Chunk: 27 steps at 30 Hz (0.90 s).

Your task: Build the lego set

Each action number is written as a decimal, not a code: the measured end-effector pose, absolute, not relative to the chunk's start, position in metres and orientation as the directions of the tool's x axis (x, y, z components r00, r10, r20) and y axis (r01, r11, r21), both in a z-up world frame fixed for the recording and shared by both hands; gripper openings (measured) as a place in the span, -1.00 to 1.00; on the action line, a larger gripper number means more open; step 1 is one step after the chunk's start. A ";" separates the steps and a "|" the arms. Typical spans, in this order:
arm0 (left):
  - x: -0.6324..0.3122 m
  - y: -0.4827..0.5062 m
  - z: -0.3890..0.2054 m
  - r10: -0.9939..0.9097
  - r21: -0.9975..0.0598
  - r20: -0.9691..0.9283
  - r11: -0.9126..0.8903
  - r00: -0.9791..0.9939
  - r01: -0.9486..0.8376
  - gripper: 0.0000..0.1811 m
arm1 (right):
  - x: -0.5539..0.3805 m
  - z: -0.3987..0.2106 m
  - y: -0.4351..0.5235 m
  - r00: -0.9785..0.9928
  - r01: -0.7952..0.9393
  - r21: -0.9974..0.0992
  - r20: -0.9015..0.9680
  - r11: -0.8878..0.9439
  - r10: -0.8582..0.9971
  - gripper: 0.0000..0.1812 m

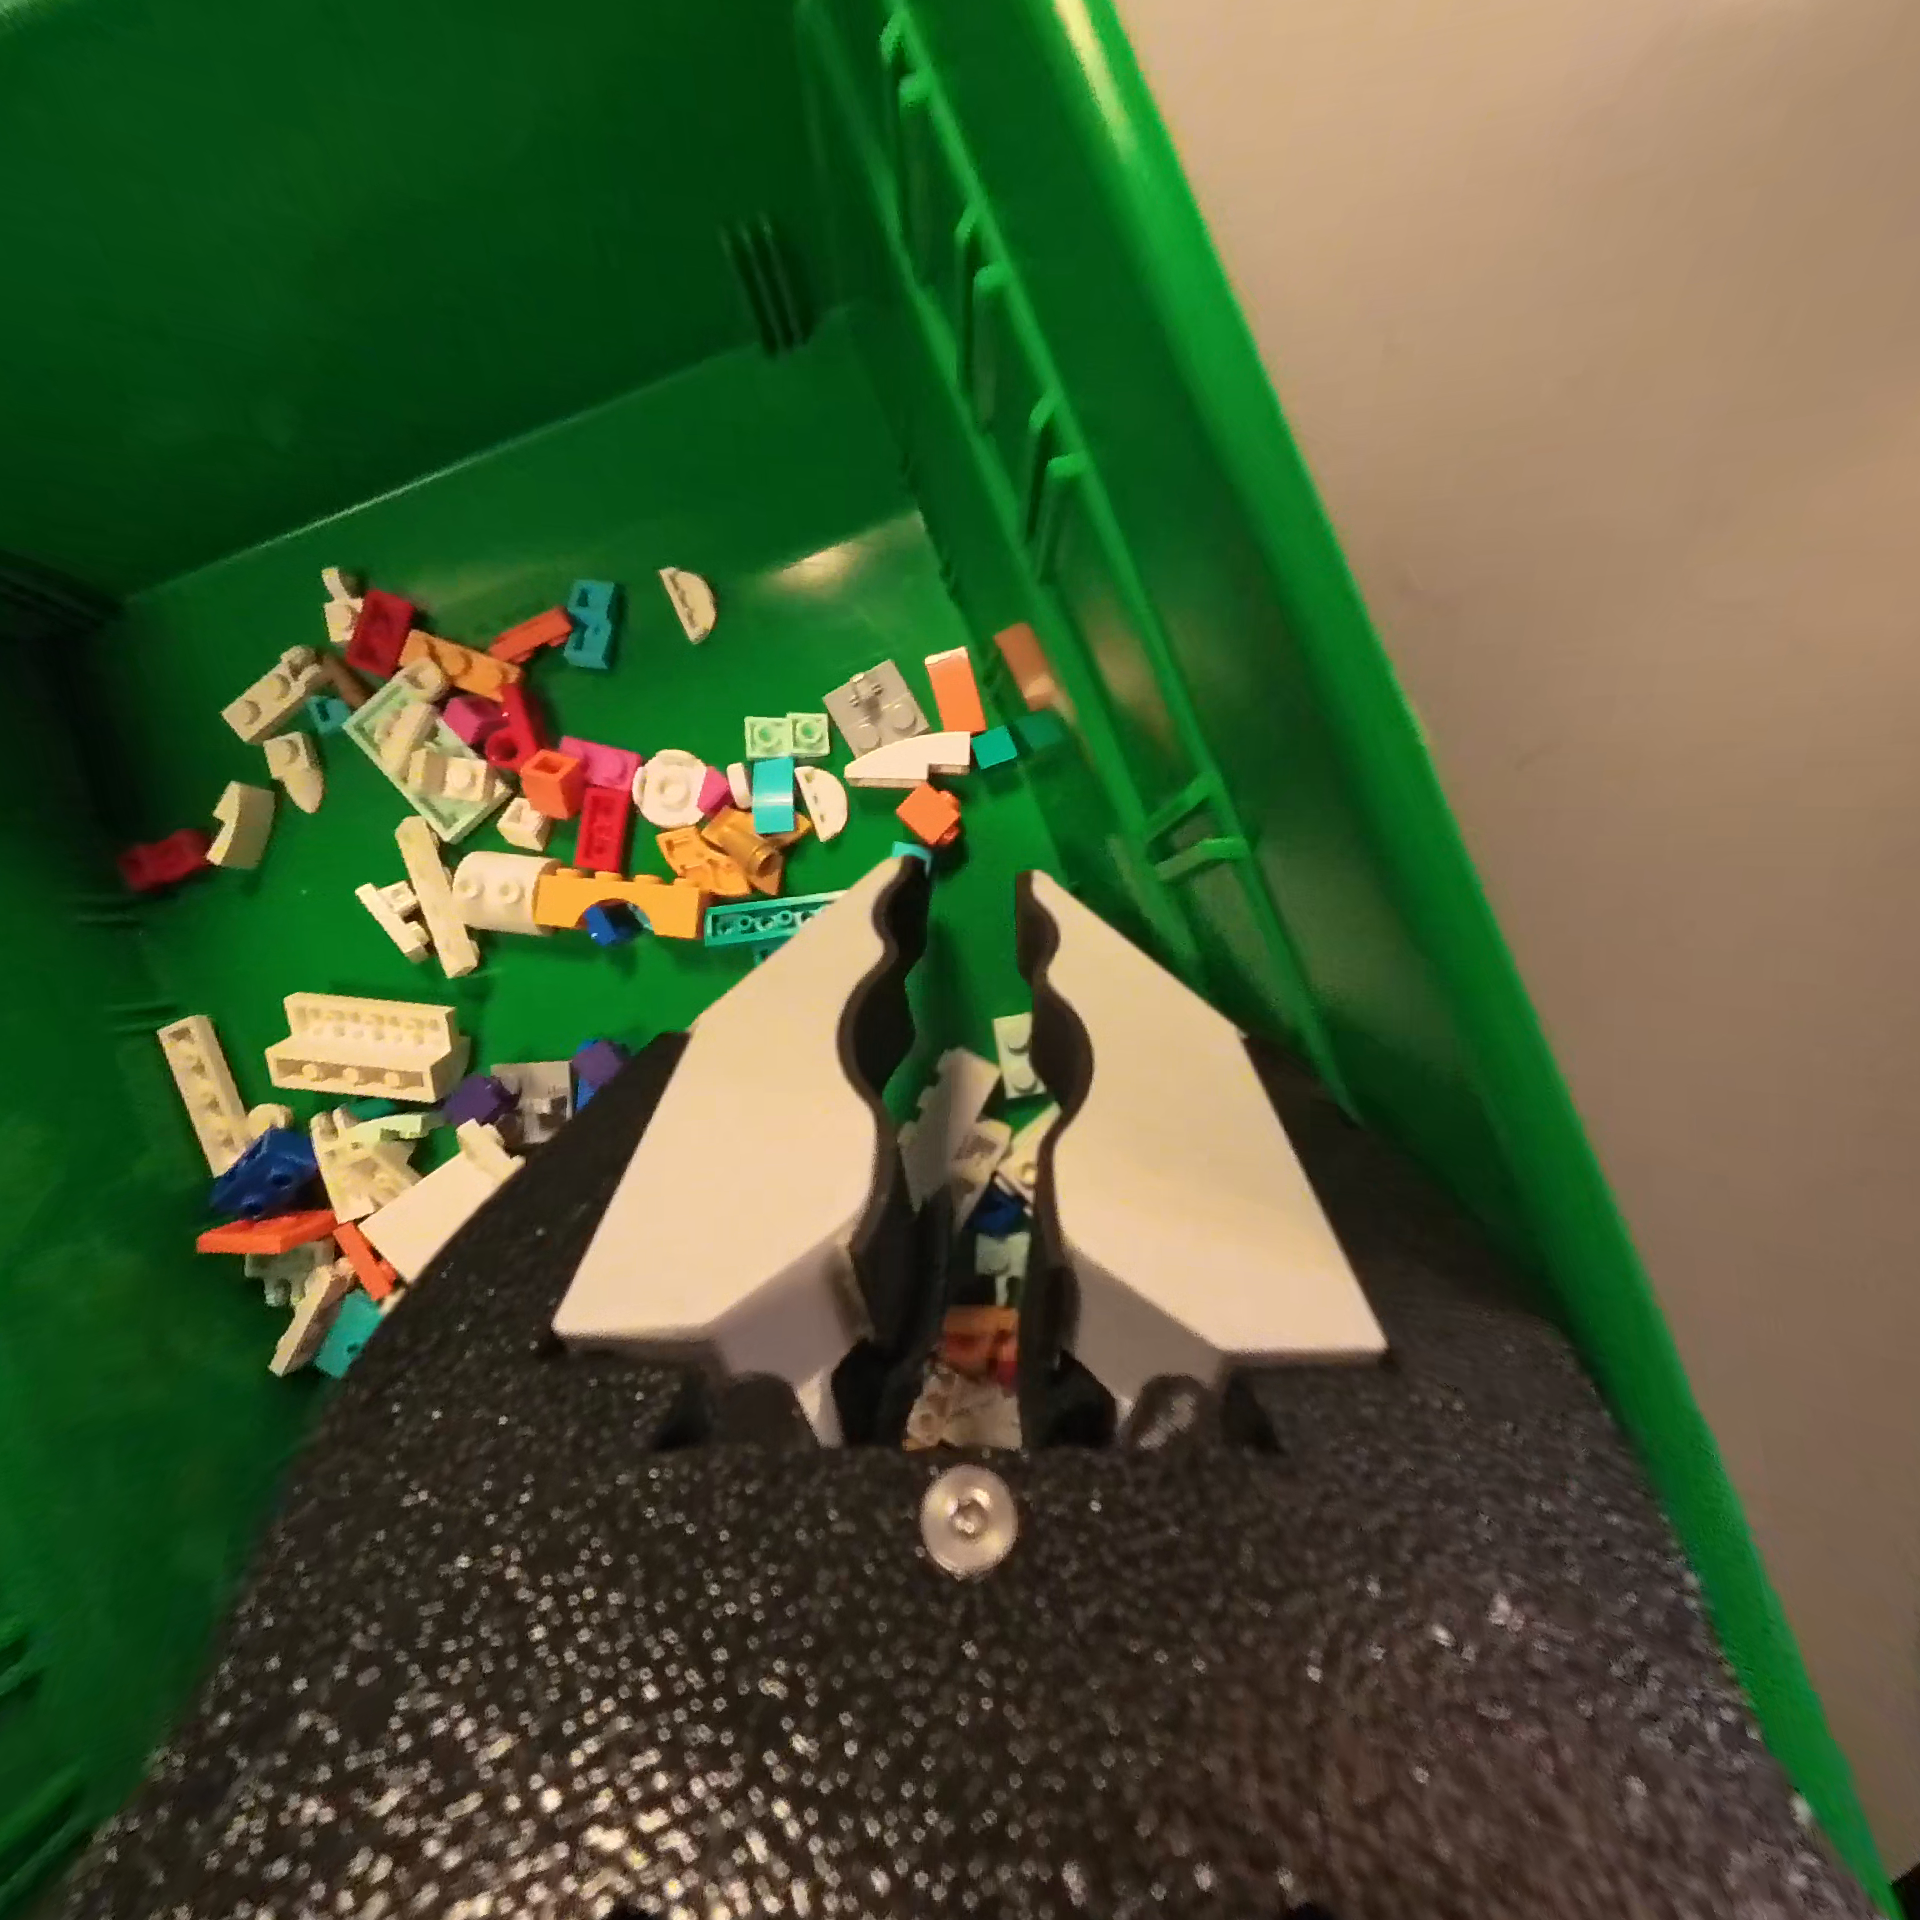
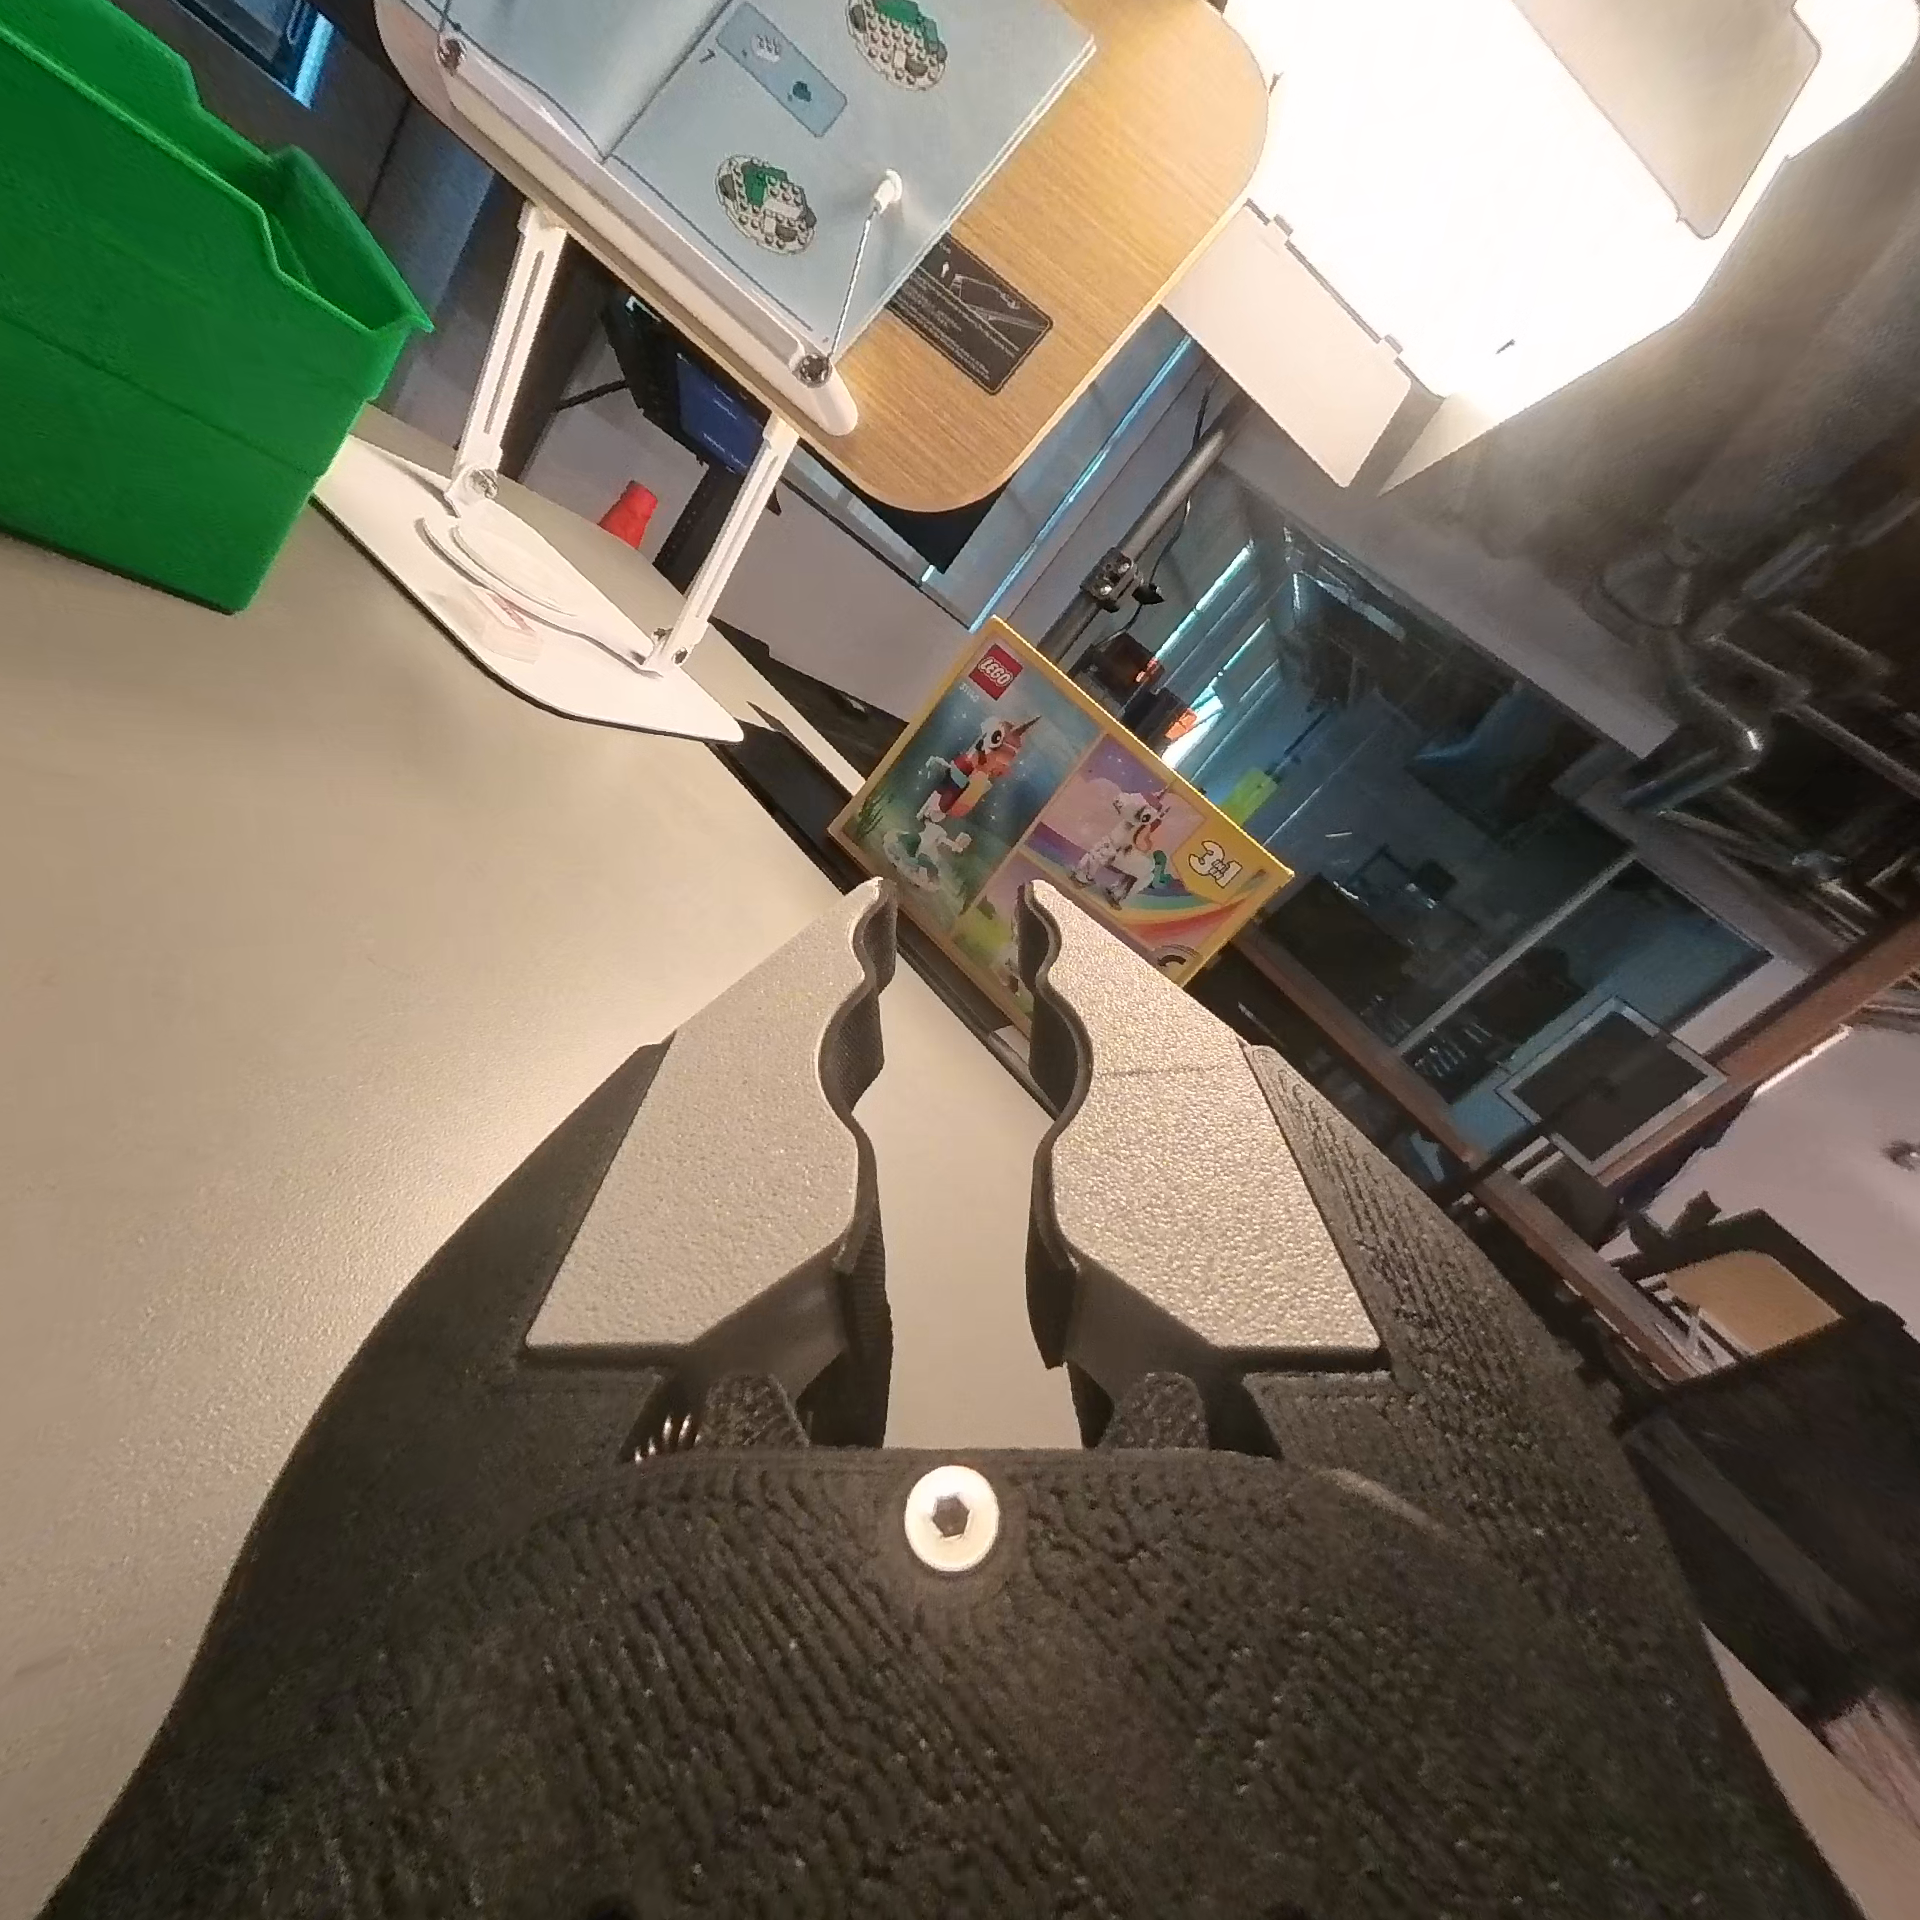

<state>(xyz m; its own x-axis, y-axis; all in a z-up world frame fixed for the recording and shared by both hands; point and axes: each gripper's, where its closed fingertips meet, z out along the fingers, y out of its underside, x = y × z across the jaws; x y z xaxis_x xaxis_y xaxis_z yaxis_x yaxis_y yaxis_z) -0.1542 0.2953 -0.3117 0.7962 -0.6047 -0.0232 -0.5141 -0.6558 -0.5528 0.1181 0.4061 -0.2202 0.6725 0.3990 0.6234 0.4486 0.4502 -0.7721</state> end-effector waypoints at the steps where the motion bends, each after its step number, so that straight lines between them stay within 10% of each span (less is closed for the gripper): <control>1: -0.156 0.296 -0.313 -0.604 -0.549 -0.026 -0.657 0.796 -0.517 -0.84 | 0.118 -0.220 0.406 0.672 0.449 -0.772 0.624 0.451 0.399 -0.76; 22: -0.161 0.303 -0.320 -0.653 -0.542 -0.020 -0.629 0.757 -0.557 -0.94 | 0.118 -0.219 0.406 0.675 0.439 -0.777 0.617 0.451 0.404 -0.77; 27: -0.170 0.311 -0.275 -0.574 -0.682 -0.131 -0.539 0.808 -0.494 -0.94 | 0.119 -0.218 0.405 0.684 0.428 -0.782 0.607 0.452 0.404 -0.77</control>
<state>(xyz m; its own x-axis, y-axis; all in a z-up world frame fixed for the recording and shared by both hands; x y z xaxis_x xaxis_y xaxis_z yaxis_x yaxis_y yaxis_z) -0.1697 0.3114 -0.2749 0.8081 -0.5742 -0.1314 -0.4938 -0.5389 -0.6825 0.1194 0.4053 -0.2178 0.6841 0.4037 0.6074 0.4278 0.4525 -0.7825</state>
